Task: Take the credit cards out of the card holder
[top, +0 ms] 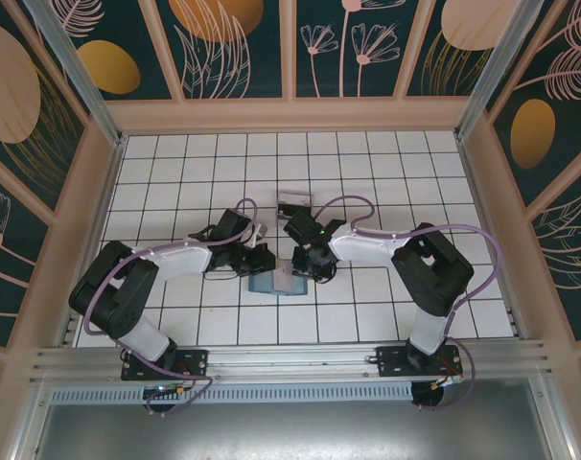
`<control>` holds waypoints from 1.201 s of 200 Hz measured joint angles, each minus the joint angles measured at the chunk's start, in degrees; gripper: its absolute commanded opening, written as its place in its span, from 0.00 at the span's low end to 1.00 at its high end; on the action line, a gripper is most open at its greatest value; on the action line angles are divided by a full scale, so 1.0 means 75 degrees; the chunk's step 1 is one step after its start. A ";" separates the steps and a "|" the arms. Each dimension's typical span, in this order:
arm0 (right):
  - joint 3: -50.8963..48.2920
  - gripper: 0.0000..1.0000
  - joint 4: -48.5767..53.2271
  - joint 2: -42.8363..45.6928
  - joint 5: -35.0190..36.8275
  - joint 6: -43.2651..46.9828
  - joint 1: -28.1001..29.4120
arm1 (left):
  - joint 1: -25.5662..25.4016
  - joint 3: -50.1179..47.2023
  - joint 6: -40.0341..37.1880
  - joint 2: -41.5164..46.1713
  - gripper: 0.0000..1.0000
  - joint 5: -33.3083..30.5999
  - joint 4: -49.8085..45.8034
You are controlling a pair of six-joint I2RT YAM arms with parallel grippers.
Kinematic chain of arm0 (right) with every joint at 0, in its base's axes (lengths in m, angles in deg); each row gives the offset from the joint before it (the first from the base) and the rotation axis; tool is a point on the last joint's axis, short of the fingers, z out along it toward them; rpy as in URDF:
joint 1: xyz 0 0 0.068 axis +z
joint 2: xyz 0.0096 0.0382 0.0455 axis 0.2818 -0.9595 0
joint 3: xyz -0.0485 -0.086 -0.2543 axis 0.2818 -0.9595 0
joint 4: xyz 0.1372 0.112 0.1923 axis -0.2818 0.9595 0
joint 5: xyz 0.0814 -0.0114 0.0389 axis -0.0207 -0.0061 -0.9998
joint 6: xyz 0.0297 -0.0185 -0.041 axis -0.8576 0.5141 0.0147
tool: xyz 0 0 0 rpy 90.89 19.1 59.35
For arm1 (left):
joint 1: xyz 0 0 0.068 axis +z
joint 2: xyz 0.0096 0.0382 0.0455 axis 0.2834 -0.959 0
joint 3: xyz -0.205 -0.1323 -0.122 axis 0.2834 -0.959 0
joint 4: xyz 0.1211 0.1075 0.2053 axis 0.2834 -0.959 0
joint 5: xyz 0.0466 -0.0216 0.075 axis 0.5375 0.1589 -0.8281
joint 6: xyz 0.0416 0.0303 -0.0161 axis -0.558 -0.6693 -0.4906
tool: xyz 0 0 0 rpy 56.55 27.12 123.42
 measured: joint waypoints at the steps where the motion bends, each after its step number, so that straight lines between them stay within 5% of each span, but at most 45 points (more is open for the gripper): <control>1: -0.0003 0.28 0.0000 0.0000 0.0000 0.0000 0.0000 | 0.0000 0.0000 0.0000 0.0003 0.10 0.0000 0.0000; 137: -0.0003 0.36 -0.0009 0.0044 0.0000 0.0000 0.0012 | 0.0058 0.0787 -0.0664 0.1209 0.08 -0.0836 -0.2020; 176: -0.0003 0.40 -0.0047 0.0111 0.0020 0.0003 0.0035 | 0.0058 0.1603 -0.1588 0.1236 0.00 -0.1582 -0.2920; 240: -0.0015 0.42 0.0254 0.1204 0.0172 0.0163 -0.0297 | 0.0058 0.3786 -0.4068 0.0093 0.00 -0.2809 -0.3783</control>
